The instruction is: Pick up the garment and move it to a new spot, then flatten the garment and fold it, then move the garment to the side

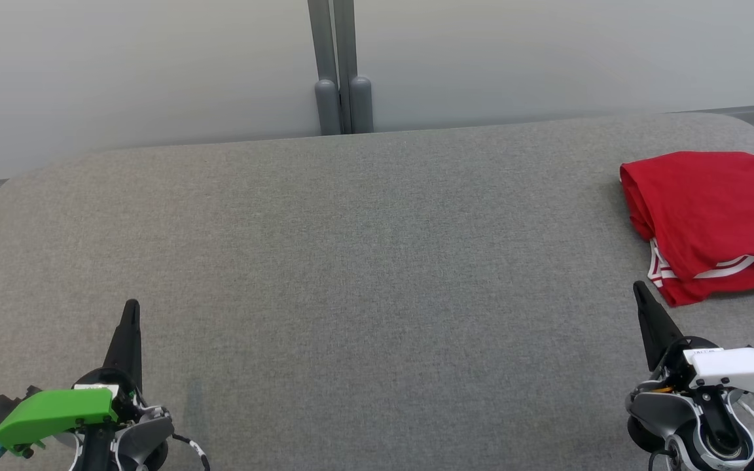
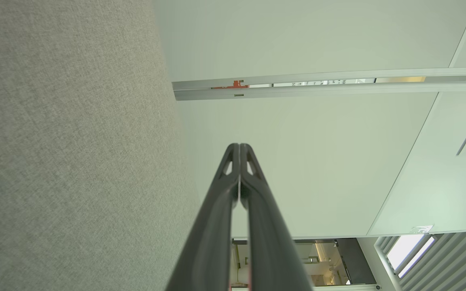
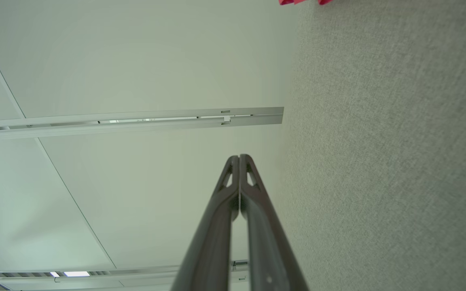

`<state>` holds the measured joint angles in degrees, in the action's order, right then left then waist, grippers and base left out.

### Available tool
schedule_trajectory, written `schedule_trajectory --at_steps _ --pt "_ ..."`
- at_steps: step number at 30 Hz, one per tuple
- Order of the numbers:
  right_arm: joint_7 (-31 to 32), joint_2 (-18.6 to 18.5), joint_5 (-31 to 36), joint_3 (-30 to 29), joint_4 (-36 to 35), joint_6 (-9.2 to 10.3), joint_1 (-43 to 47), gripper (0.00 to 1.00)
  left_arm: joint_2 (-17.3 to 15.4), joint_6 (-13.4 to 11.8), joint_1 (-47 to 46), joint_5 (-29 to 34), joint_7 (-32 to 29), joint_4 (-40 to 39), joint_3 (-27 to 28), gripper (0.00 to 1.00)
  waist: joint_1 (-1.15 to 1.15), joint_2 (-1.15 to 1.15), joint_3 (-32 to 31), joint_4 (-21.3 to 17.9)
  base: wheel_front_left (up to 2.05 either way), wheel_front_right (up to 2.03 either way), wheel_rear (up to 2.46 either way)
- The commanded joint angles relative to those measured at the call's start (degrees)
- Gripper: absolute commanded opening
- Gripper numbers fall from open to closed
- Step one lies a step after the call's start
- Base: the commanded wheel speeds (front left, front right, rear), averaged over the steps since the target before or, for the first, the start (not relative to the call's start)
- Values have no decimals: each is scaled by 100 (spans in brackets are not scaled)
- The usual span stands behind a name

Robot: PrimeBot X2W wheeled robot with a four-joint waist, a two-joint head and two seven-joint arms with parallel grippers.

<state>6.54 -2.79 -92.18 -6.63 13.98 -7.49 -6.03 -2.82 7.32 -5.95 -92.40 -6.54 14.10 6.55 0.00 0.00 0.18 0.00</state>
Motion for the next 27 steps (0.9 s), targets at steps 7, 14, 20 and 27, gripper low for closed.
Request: schedule_trajectory --at_steps 7,14,20,27 --pt "15 -4 -37 -6 11 0 -36 0 -3 37 -56 -2 -20 -11 14 0 0 0 0 0 0 0 0" --pt "15 -4 -38 -6 11 0 -36 0 -3 37 -56 -3 -19 -11 14 0 0 0 0 0 0 0 0" --pt "14 -4 -38 -5 11 0 -36 0 -3 37 -56 -3 -19 -11 13 0 0 0 0 0 0 0 0" --pt "14 -4 -38 -4 11 0 -36 0 -4 37 -56 -3 -19 -11 13 0 0 0 0 0 0 0 0"
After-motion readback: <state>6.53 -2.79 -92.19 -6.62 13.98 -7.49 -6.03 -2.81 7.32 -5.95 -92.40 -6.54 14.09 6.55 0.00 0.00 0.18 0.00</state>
